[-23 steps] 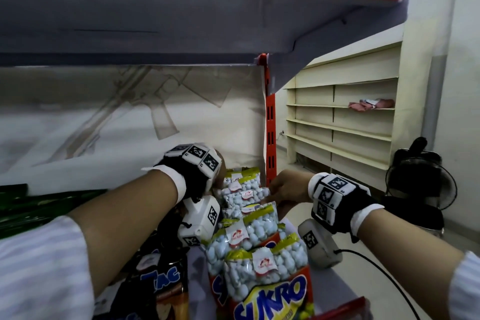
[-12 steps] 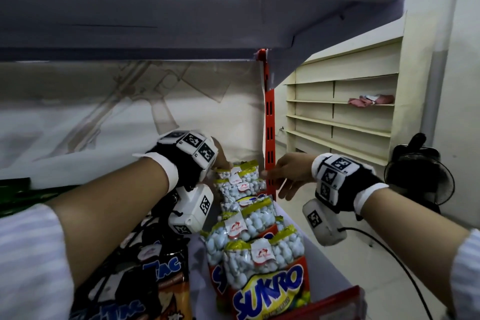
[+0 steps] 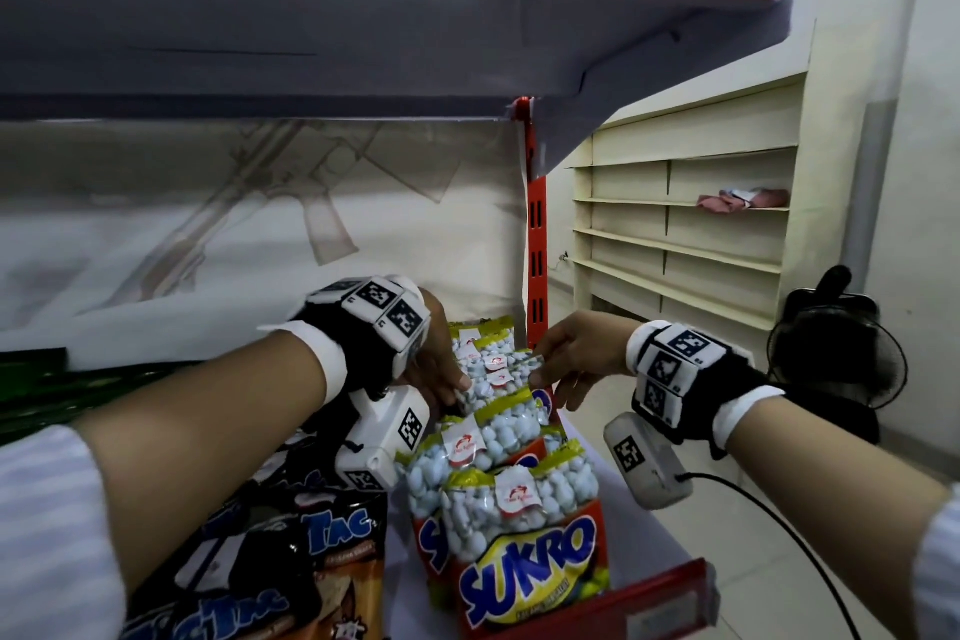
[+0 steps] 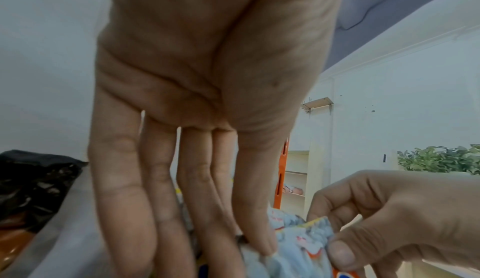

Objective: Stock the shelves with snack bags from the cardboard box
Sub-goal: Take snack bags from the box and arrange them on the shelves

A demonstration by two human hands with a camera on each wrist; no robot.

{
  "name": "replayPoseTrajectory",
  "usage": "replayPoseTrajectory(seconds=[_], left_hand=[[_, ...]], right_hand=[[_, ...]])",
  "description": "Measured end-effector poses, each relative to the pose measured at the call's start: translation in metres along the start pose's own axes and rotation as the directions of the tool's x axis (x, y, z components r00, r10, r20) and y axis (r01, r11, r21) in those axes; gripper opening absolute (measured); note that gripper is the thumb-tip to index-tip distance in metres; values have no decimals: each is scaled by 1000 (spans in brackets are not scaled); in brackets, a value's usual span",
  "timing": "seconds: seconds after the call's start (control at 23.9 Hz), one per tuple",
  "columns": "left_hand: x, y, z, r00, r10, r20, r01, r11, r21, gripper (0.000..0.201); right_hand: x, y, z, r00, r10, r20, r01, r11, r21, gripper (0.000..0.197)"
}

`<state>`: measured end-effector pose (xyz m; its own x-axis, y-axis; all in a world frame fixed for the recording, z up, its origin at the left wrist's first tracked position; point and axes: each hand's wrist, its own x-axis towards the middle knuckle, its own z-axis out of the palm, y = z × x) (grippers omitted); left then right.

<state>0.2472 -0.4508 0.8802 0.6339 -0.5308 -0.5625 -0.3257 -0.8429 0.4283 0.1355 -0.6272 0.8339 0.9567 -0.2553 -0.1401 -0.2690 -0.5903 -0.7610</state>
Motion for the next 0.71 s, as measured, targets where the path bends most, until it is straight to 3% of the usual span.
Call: replayPoseTrajectory(seconds=[0.17, 0.33, 0.46, 0.63, 0.71], left_hand=[[-2, 2, 8, 998, 7, -64, -11, 997, -71, 12], [-8, 1, 2, 981, 82, -174, -80, 997, 17, 13], [-14, -3, -10, 982, 145, -119, -142, 989, 35, 25], [-10, -9, -4, 994, 88, 58, -96, 984, 149, 29], [-11, -9, 8, 994, 65, 82, -79, 980, 182, 26]], right_hand=[[-3, 1, 6, 999, 14, -29, -13, 999, 29, 14], [-10, 2, 5, 997, 22, -74, -17, 997, 73, 27], [-20, -1, -9, 987, -72, -145, 65, 996, -56, 24], [-32, -4, -1, 977, -82, 197, 92, 995, -46, 19], [-37, -2, 10, 963, -65, 260, 83, 995, -61, 22]])
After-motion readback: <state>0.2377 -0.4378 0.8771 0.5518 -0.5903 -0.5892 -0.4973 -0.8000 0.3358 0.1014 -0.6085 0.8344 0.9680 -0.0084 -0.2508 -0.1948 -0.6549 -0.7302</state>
